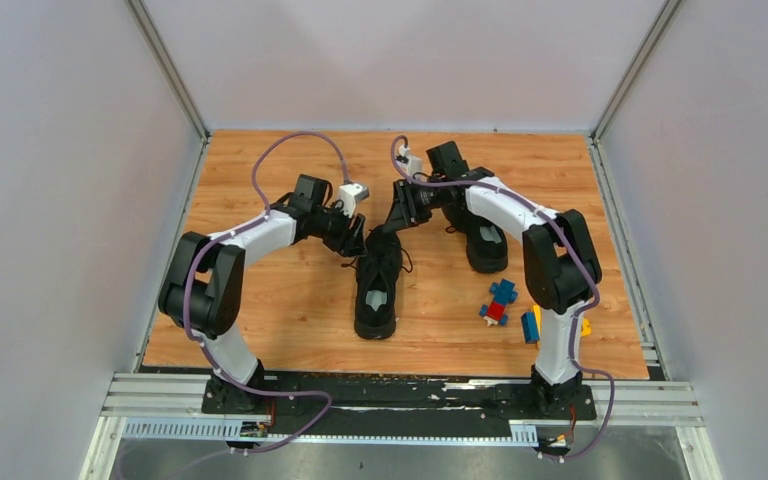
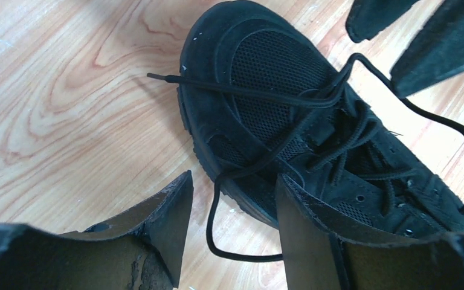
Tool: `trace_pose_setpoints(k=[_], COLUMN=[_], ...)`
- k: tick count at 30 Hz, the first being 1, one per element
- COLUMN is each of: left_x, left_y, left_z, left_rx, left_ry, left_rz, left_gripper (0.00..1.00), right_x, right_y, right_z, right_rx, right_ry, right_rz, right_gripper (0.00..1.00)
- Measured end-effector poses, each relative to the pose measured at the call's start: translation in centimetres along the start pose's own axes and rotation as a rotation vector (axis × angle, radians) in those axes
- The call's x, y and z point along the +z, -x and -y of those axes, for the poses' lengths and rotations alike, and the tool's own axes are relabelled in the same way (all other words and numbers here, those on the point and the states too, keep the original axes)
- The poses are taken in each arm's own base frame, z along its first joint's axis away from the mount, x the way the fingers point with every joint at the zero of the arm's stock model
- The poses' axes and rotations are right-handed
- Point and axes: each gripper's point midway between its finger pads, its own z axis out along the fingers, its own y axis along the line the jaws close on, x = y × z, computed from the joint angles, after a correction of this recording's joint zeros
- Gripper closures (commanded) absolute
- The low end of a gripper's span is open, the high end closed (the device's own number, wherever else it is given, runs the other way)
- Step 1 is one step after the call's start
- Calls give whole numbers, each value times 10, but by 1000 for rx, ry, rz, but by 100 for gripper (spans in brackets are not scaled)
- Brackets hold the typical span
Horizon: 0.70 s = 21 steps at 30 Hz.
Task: Tie the shoes
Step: Cross the shoelace with the shoelace.
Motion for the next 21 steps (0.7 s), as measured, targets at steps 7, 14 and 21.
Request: trace_pose_setpoints(k=[7,14,21], left_x=[10,16,13], left_y=[-3,-2,-3], left_z=[-5,0,3], left_rx=[-23,-29,-14], left_ry=[-34,-96,-121], left_rz=[-16,-23,-30], left_gripper=[52,76,96], right_x=[11,22,34], right_y=[6,2,-7], right_z=[-6,2,-1], right_rx=[-61,-65,-69], right_ry=[20,18,16], right_rz=[-11,-35,-76], right_gripper=[67,67,85])
